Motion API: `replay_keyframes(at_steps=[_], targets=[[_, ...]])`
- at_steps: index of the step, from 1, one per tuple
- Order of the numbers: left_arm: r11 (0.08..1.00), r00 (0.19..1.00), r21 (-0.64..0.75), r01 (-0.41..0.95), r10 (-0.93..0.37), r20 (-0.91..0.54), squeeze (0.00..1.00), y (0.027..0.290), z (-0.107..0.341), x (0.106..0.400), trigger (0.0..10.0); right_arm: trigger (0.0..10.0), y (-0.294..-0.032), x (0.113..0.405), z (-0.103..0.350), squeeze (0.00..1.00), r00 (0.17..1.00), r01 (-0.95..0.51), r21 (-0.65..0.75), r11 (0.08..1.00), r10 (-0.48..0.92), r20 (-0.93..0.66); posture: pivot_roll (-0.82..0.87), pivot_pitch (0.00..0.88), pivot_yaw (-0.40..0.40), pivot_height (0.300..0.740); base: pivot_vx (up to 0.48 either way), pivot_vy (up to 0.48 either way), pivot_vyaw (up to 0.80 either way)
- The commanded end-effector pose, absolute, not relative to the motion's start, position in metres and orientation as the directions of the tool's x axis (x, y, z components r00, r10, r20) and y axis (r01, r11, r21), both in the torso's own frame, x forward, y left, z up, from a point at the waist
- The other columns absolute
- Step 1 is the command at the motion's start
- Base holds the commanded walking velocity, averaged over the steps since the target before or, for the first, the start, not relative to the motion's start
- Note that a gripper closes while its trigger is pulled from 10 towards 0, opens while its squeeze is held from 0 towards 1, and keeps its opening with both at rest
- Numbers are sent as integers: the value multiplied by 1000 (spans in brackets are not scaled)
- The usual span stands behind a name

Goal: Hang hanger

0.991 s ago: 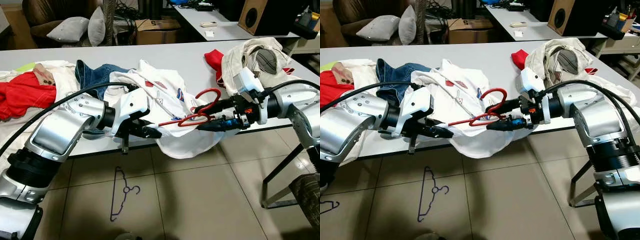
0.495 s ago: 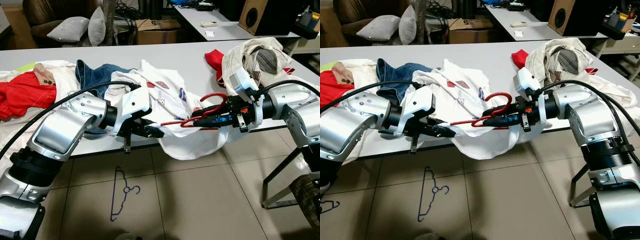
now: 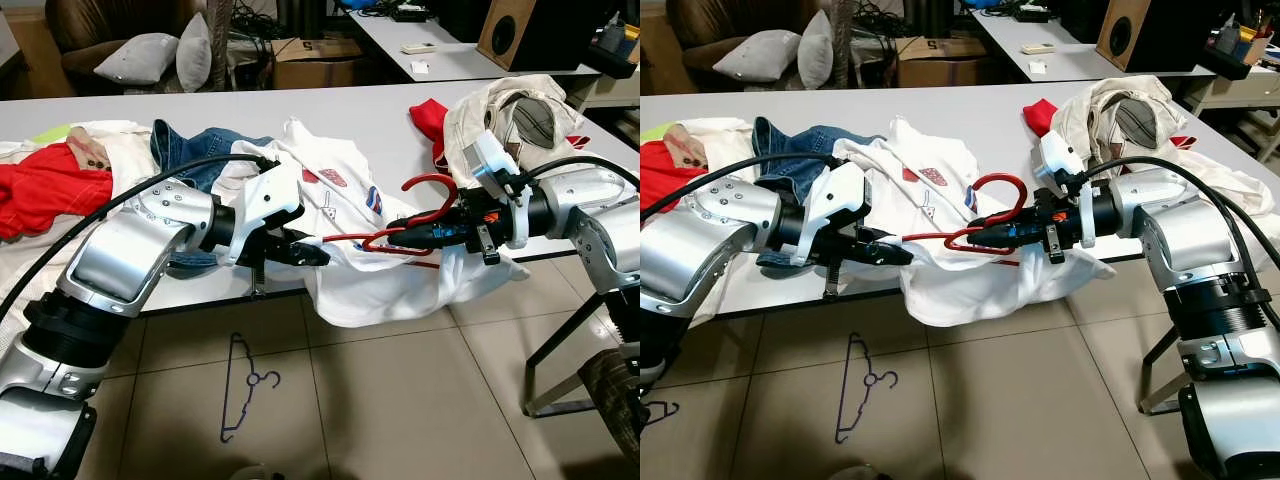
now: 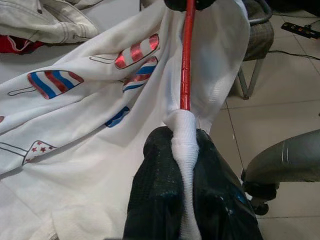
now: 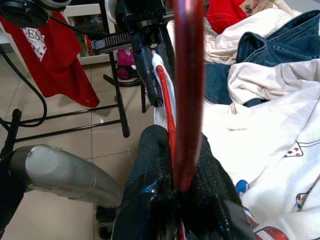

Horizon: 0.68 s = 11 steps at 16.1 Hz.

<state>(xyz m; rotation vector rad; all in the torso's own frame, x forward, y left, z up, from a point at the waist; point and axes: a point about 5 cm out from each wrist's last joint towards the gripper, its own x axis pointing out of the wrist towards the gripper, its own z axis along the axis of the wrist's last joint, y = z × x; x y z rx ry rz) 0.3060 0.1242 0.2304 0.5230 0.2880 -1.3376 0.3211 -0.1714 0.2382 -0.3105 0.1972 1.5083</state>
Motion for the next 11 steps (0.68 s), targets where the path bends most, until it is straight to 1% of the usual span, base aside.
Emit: replay_keyframes(at_steps=[1, 2, 3, 4, 5, 6, 7, 9, 11], targets=[[154, 247, 240, 958, -872, -423, 0, 122, 248, 308, 7686, 0, -171, 322, 242, 0, 62, -995, -89, 35, 944, -323, -33, 0, -40, 740, 0, 0, 0], [173, 244, 208, 963, -887, -391, 384, 121, 250, 310, 10000, 0, -172, 322, 243, 0, 58, -995, -90, 30, 945, -323, -33, 0, -46, 740, 0, 0, 0], [162, 231, 207, 965, -897, -378, 1000, 121, 252, 309, 10000, 0, -172, 322, 244, 0, 56, -996, -90, 28, 945, -322, -34, 0, -47, 740, 0, 0, 0], [158, 223, 204, 966, -908, -354, 1000, 120, 256, 308, 10000, 0, -172, 322, 245, 0, 54, -996, -90, 27, 945, -321, -36, 0, -52, 740, 0, 0, 0], [112, 170, 224, 968, -951, -257, 835, 120, 268, 303, 10000, 0, -173, 323, 246, 0, 61, -994, -102, 29, 945, -322, -37, 0, -58, 740, 0, 0, 0], [99, 154, 223, 970, -958, -242, 835, 121, 270, 302, 10000, 0, -173, 323, 246, 0, 66, -994, -109, 32, 944, -324, -37, 0, -58, 740, 0, 0, 0], [98, 151, 224, 970, -961, -230, 0, 122, 272, 302, 10000, 0, -175, 324, 247, 0, 77, -993, -113, 42, 943, -324, -31, 0, -65, 740, 0, 0, 0], [108, 163, 232, 967, -959, -230, 0, 127, 272, 302, 10000, 0, -176, 323, 248, 0, 82, -993, -105, 51, 946, -313, -29, 0, -63, 740, 0, 0, 0], [159, 209, 245, 956, -959, -194, 0, 131, 277, 305, 10000, 0, -177, 322, 250, 0, 105, -991, -104, 79, 957, -270, -25, 0, -64, 740, 0, 0, 0]])
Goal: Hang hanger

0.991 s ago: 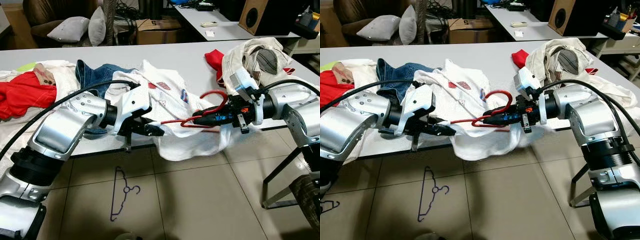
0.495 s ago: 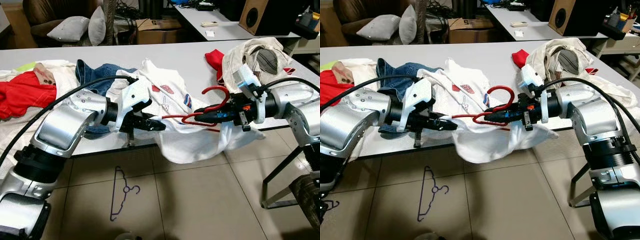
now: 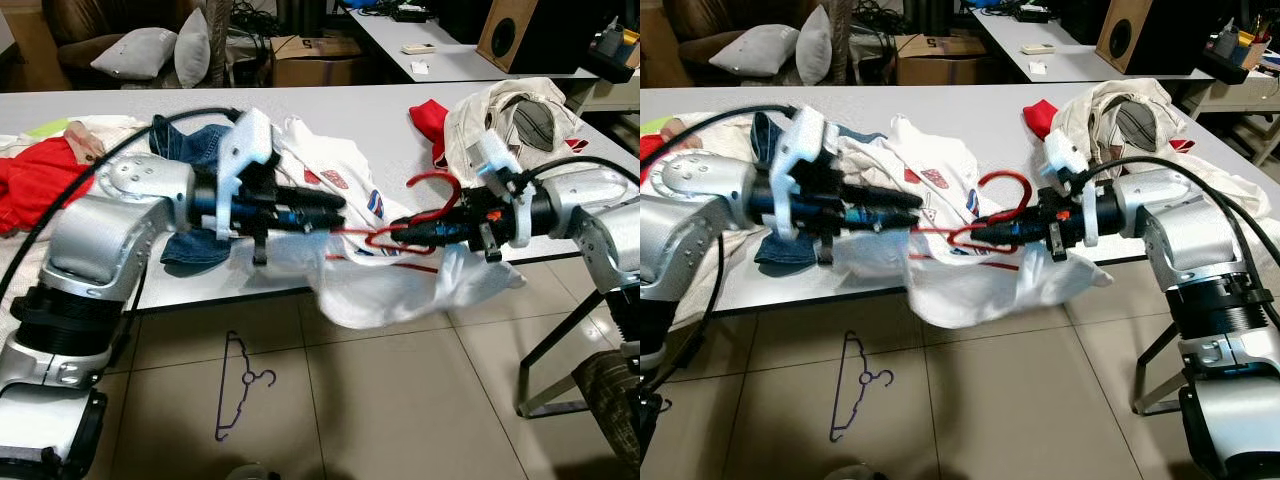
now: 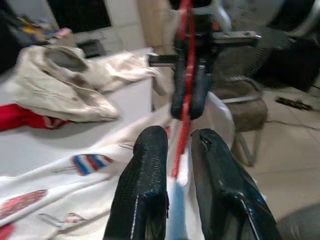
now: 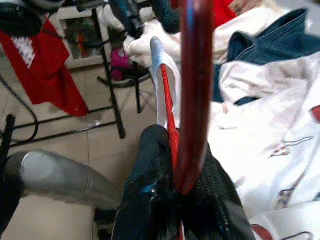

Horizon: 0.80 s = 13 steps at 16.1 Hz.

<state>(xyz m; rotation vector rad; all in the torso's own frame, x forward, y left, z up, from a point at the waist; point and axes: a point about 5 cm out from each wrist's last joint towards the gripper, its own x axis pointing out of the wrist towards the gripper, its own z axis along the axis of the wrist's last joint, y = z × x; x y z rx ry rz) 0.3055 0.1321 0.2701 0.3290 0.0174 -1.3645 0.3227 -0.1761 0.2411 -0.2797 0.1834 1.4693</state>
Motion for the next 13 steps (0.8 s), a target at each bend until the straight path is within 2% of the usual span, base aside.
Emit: replay_keyframes(at_steps=[1, 2, 3, 4, 5, 6, 9, 10, 11, 13], targets=[[215, 257, 245, 945, -954, -152, 0, 135, 282, 308, 10000, 0, -178, 319, 250, 0, 112, -991, -101, 89, 963, -246, -25, 0, -66, 740, 0, 0, 0], [283, 314, 230, 931, -943, -111, 0, 140, 286, 311, 10000, 0, -178, 314, 248, 0, 113, -991, -91, 93, 964, -240, -25, 0, -65, 740, 0, 0, 0], [311, 338, 221, 924, -936, -95, 0, 142, 287, 312, 10000, 0, -178, 312, 247, 0, 113, -992, -84, 95, 964, -239, -25, 0, -65, 740, 0, 0, 0], [437, 458, 215, 873, -887, -59, 0, 155, 285, 314, 10000, 0, -178, 297, 243, 0, 91, -996, -38, 85, 972, -216, -39, 0, -48, 740, 0, 0, 0], [490, 510, 213, 846, -859, -49, 0, 161, 282, 314, 10000, 0, -178, 290, 241, 0, 83, -997, -20, 81, 976, -201, -41, 0, -46, 740, 0, 0, 0], [585, 607, 210, 783, -793, -54, 0, 172, 273, 312, 10000, 0, -181, 279, 234, 0, 99, -994, 22, 104, 980, -173, -44, 0, -39, 740, 0, 0, 0], [752, 773, 191, 630, -630, -68, 0, 203, 249, 293, 10000, 0, -191, 257, 218, 0, 319, -945, 40, 324, 942, -102, -38, 0, -42, 740, 0, 0, 0], [774, 794, 188, 605, -604, -71, 0, 208, 244, 288, 10000, 0, -191, 250, 214, 0, 329, -941, 53, 336, 938, -109, -40, 0, -41, 740, 0, 0, 0], [819, 845, 206, 535, -517, -140, 0, 222, 222, 266, 10000, 0, -186, 217, 195, 0, 295, -942, 107, 319, 936, -195, -43, 0, -36, 740, 0, 0, 0], [816, 843, 214, 536, -503, -191, 0, 221, 209, 254, 10000, 0, -185, 205, 183, 0, 279, -938, 136, 320, 926, -255, -45, 0, -38, 740, 0, 0, 0]])
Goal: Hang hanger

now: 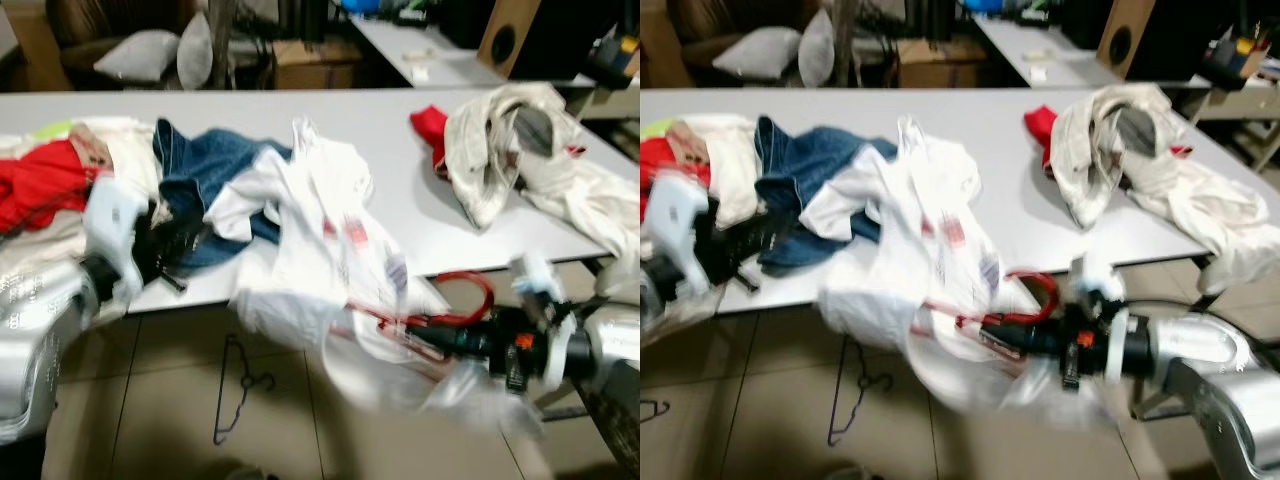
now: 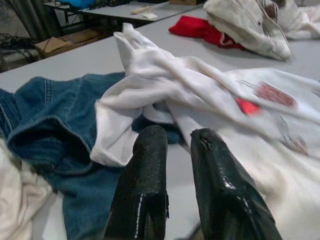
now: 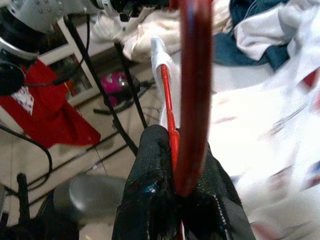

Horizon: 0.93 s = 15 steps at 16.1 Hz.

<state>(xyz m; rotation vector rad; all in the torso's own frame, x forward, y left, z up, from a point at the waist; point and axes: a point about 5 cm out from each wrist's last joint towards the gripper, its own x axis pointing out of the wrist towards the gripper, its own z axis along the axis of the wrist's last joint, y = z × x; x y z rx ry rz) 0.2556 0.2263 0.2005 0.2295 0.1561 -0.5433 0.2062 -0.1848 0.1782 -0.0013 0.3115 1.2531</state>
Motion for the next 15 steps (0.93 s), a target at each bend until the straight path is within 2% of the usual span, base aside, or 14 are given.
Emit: replay_keyframes(at_steps=[1, 5, 6, 9, 13, 15], targets=[[811, 837, 220, 542, -500, -221, 0, 217, 200, 248, 10000, 0, -183, 198, 170, 0, 263, -937, 146, 319, 913, -311, -42, 0, -46, 740, 0, 0, 0], [774, 795, 204, 600, -546, -265, 0, 199, 187, 232, 10000, 0, -182, 179, 140, 0, 211, -923, 214, 320, 886, -414, -43, 8, -52, 740, 0, 0, 0], [767, 785, 198, 610, -550, -286, 0, 194, 182, 225, 10000, 0, -186, 170, 126, 0, 190, -925, 200, 324, 847, -496, -39, 34, -56, 740, 0, 0, 0], [766, 770, 173, 619, -548, -329, 0, 188, 175, 212, 10000, 0, -184, 161, 115, 0, 208, -903, 229, 363, 836, -507, -26, 86, -60, 740, 0, 0, 0], [795, 791, 166, 583, -509, -340, 0, 190, 171, 208, 10000, 0, -180, 161, 113, 0, 375, -838, 230, 494, 829, -415, -29, 89, -57, 740, 0, 0, 0], [853, 845, 158, 497, -435, -312, 0, 192, 165, 215, 10000, 0, -176, 169, 116, 0, 545, -752, 247, 611, 787, -288, -36, 56, -53, 740, 0, 0, 0]])
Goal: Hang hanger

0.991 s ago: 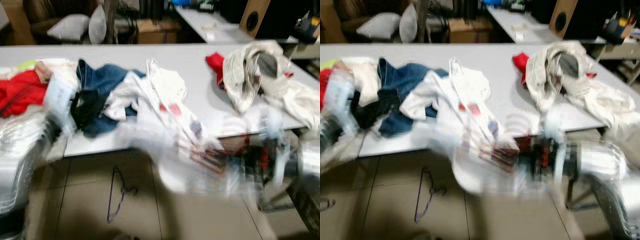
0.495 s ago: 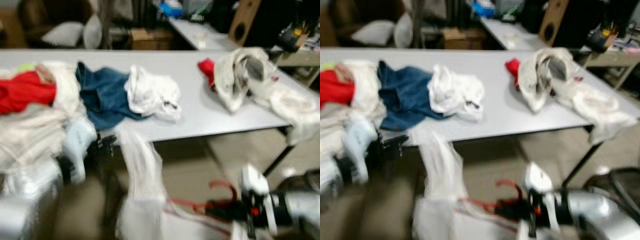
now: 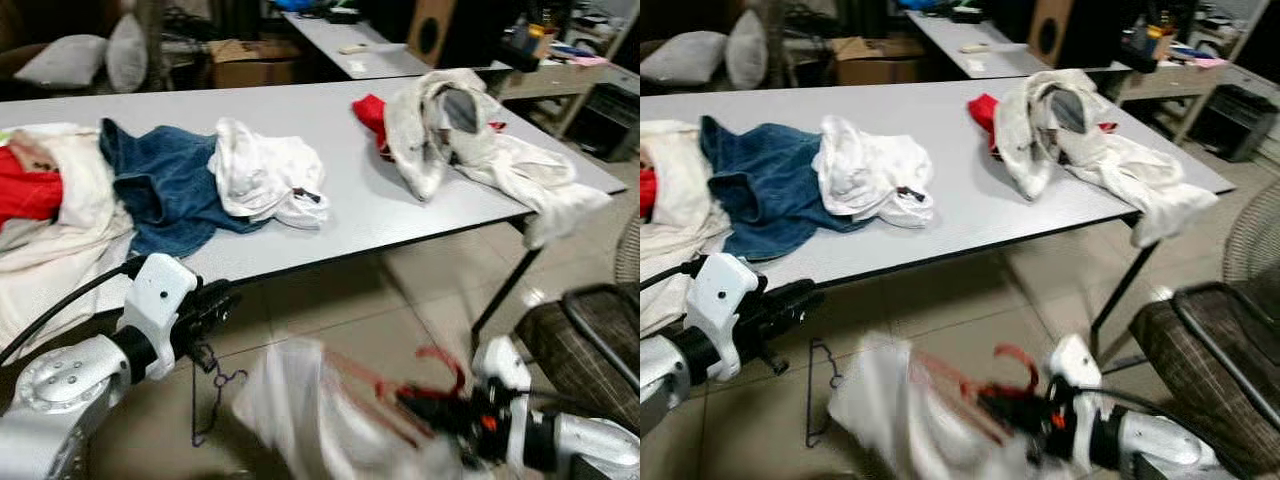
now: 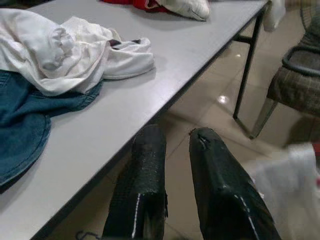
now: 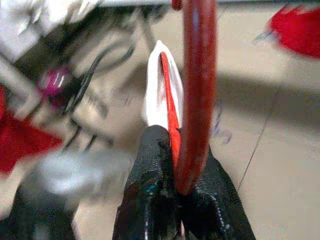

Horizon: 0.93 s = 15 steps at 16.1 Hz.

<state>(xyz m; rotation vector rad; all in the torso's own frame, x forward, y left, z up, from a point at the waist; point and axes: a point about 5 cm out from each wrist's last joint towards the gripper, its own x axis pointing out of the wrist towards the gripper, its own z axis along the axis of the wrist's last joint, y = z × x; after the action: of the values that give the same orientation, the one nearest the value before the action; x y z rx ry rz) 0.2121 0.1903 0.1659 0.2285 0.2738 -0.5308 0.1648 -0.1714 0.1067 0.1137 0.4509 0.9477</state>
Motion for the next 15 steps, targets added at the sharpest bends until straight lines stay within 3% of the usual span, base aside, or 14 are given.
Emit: replay_keyframes(at_steps=[1, 2, 3, 5, 6, 8, 15], targets=[[867, 857, 153, 473, -413, -310, 0, 192, 163, 217, 10000, 0, -176, 170, 116, 0, 565, -742, 241, 626, 777, -278, -36, 56, -53, 740, 0, 0, 0], [875, 864, 157, 459, -397, -311, 0, 193, 161, 218, 10000, 0, -177, 173, 115, 0, 597, -725, 210, 656, 750, -284, -42, 46, -50, 740, 0, 0, 0], [896, 882, 154, 417, -358, -307, 0, 196, 158, 222, 10000, 10000, -179, 181, 107, 0, 665, -670, 115, 733, 662, -344, -47, 29, -45, 740, 0, 0, 0], [918, 900, 138, 373, -322, -293, 0, 199, 157, 226, 10000, 10000, -179, 188, 104, 0, 716, -628, 57, 776, 605, -349, -52, 19, -43, 740, 0, 0, 0], [944, 918, 103, 313, -273, -289, 0, 198, 151, 229, 10000, 10000, -174, 194, 102, 0, 748, -617, -53, 785, 565, -348, -55, 7, -41, 740, 0, 0, 800], [955, 919, 65, 288, -256, -301, 0, 192, 142, 228, 10000, 10000, -168, 200, 100, 0, 773, -595, -107, 796, 532, -345, -56, 0, -43, 740, 0, 0, 800], [964, 904, 14, 264, -242, -353, 0, 190, 130, 221, 10000, 10000, -154, 209, 103, 0, 770, -593, 28, 805, 577, -273, -42, 8, -50, 740, 0, 0, 800]])
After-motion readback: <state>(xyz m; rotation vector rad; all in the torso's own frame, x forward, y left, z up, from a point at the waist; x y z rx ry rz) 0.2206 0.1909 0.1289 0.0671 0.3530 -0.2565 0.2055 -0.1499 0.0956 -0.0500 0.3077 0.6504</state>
